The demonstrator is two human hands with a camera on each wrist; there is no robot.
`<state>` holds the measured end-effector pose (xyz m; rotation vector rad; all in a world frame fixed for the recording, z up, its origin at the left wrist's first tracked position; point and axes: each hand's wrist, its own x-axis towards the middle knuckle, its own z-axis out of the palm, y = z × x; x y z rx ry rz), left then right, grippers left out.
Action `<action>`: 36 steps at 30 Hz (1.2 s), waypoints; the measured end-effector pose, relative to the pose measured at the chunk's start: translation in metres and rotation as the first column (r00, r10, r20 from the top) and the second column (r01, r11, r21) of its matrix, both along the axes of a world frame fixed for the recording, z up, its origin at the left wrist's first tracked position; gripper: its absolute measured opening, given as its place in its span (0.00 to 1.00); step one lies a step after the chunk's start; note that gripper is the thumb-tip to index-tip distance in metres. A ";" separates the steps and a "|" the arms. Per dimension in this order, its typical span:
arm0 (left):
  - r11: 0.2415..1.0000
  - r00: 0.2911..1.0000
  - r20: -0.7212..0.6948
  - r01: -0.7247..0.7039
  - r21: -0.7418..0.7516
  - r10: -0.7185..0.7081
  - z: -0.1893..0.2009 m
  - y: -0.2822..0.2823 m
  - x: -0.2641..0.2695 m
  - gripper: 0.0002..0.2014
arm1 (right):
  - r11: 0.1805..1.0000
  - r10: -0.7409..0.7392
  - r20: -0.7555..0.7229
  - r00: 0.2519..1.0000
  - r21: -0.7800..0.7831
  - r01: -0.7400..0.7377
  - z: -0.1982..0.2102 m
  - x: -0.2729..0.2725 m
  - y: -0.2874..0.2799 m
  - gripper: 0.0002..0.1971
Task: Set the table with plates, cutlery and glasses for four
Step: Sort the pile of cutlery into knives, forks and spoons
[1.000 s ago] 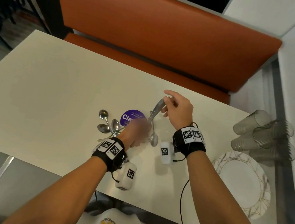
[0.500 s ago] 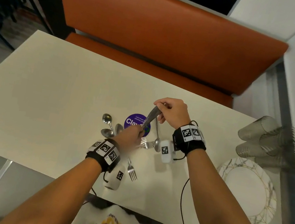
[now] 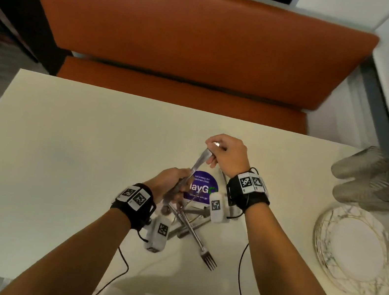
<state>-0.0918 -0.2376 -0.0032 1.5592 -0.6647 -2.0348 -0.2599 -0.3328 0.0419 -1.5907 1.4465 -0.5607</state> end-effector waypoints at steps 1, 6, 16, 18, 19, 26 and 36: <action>1.000 0.999 0.019 0.027 -0.015 -0.027 0.000 -0.004 0.004 0.21 | 1.000 -0.024 0.002 1.000 0.014 0.024 -0.001 0.003 -0.002 0.04; 0.993 0.985 0.128 0.121 -0.002 -0.120 -0.007 -0.021 0.024 0.22 | 0.985 -0.167 0.018 0.986 0.053 0.166 -0.011 0.008 -0.012 0.04; 0.998 0.865 0.501 0.056 -0.037 -0.030 -0.054 -0.058 0.063 0.12 | 0.841 -0.500 0.154 0.852 0.322 0.435 -0.073 0.013 0.001 0.04; 0.992 0.837 0.547 0.068 -0.104 0.000 -0.056 -0.062 0.068 0.09 | 0.783 -0.573 0.181 0.799 0.409 0.469 -0.083 0.014 0.006 0.03; 0.983 0.821 0.571 0.090 -0.161 0.018 -0.055 -0.061 0.069 0.08 | 0.754 -0.608 0.196 0.769 0.446 0.482 -0.088 0.014 0.008 0.03; 0.828 0.662 0.750 0.433 -0.356 -0.023 -0.069 -0.053 0.063 0.10 | 0.668 -0.682 0.165 0.712 0.538 0.515 -0.118 -0.008 0.016 0.02; 0.700 0.495 0.868 0.607 -0.377 0.039 -0.074 -0.047 0.030 0.12 | 0.981 -0.111 -0.233 0.966 0.132 0.145 -0.119 -0.051 0.022 0.14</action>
